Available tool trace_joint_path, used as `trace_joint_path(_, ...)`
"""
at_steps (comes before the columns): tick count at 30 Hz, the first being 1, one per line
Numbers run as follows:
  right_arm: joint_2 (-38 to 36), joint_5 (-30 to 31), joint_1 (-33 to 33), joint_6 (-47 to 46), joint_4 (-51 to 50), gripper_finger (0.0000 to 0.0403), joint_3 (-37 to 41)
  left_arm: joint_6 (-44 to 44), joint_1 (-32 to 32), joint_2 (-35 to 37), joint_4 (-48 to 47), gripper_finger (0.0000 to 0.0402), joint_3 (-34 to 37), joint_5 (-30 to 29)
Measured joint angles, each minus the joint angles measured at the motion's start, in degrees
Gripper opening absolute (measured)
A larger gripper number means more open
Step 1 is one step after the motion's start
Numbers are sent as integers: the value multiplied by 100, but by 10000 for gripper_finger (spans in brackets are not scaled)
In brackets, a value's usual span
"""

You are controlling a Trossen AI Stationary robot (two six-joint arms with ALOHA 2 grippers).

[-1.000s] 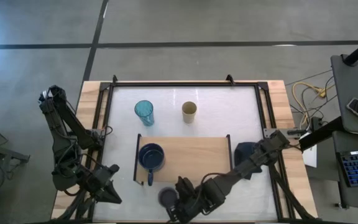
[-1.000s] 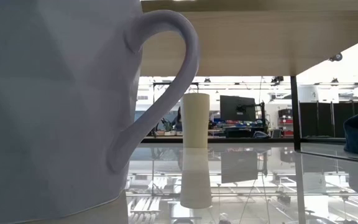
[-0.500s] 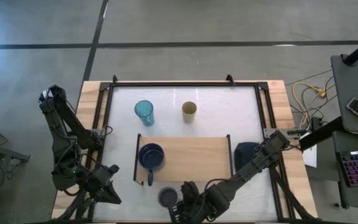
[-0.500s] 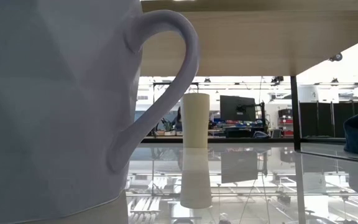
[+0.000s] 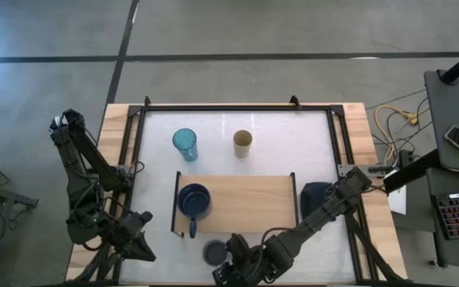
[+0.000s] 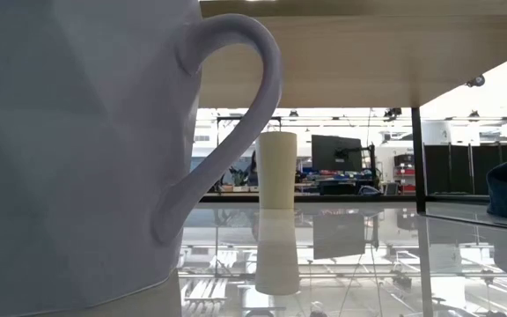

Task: Stack small to large cups/mugs on shelf
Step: Put the gray mug on the shelf

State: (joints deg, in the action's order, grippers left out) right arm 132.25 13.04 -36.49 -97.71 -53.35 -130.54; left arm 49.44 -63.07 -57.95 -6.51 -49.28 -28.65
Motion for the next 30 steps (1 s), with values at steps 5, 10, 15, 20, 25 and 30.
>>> trace_joint_path(5,0,-15,2,-154,-162,139,0,286,2,-2,-1,0,2,-83)
trace_joint_path(10,0,-32,20,-43,-145,136,0,327,4,-2,-1,0,5,-93)
trace_joint_path(15,0,118,52,-642,-185,135,0,265,4,-2,-3,0,9,-82)
trace_joint_path(20,0,778,52,-1445,-215,137,10,249,4,-2,-3,0,9,76)
trace_joint_path(25,0,1097,116,-1613,-213,135,28,87,4,-4,-10,0,20,509)
trace_joint_path(30,22,1101,199,-1526,-520,134,52,3,0,-4,-12,0,22,753)
